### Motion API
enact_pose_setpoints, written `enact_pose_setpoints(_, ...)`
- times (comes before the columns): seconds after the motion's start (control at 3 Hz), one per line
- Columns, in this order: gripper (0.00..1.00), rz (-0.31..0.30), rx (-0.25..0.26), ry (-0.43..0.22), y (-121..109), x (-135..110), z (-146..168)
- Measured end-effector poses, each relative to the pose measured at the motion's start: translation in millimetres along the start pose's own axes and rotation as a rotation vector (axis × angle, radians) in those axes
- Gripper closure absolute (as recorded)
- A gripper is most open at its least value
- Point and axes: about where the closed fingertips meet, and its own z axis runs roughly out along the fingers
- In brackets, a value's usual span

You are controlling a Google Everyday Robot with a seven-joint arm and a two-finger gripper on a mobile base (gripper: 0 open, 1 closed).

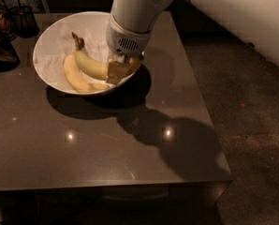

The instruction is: Pick banana from white bowl

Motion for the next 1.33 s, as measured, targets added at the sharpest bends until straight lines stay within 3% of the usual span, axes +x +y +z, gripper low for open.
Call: enact_pose_setpoints(1.33,1.00,0.153,0.011,-0.078,97.2,25.7,-35.6)
